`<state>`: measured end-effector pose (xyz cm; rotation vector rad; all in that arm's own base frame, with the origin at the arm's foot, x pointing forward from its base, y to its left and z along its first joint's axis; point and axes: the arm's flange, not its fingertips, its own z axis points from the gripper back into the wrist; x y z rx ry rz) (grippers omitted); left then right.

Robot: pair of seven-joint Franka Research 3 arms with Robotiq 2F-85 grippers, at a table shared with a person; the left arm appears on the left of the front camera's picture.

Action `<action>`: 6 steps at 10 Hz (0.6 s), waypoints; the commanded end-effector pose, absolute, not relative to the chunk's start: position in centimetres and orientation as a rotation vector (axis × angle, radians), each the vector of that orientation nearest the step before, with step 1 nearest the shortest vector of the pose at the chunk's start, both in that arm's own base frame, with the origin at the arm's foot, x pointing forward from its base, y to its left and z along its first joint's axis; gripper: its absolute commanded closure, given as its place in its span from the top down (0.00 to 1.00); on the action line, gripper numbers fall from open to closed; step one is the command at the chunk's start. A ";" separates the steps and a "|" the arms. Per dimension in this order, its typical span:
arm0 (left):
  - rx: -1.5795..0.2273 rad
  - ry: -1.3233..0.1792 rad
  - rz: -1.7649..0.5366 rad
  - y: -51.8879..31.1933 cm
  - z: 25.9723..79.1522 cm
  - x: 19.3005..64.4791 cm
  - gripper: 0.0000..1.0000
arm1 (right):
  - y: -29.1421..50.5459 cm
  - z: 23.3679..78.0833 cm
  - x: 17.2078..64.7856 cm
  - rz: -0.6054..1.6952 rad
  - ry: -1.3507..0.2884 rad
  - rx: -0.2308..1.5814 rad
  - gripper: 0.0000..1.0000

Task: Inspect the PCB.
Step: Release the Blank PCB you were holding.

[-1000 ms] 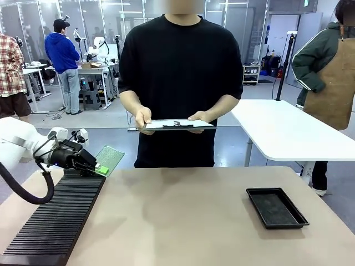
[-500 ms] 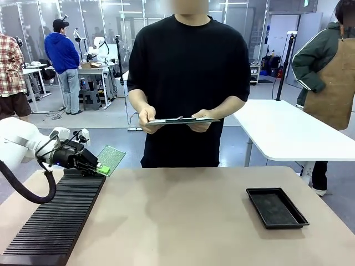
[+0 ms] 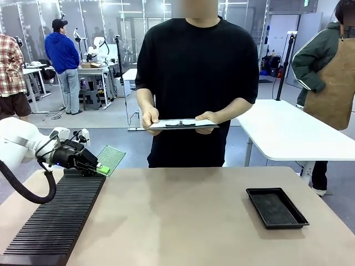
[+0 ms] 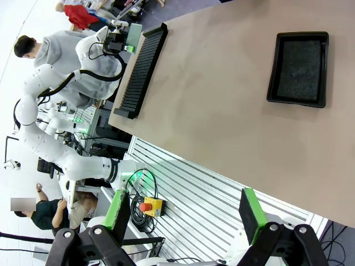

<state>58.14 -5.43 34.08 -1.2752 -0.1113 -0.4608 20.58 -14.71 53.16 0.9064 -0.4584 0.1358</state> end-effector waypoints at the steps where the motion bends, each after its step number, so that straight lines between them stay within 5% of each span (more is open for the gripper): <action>1: -1.276 -0.110 -0.458 -5.4 34.2 57.8 0.00 | -14.8 53.3 20.6 0.154 -0.468 0.916 1.00; 6: -1.276 -0.110 -0.458 -5.4 34.2 57.8 0.00 | -14.8 53.3 20.6 0.154 -0.468 0.916 1.00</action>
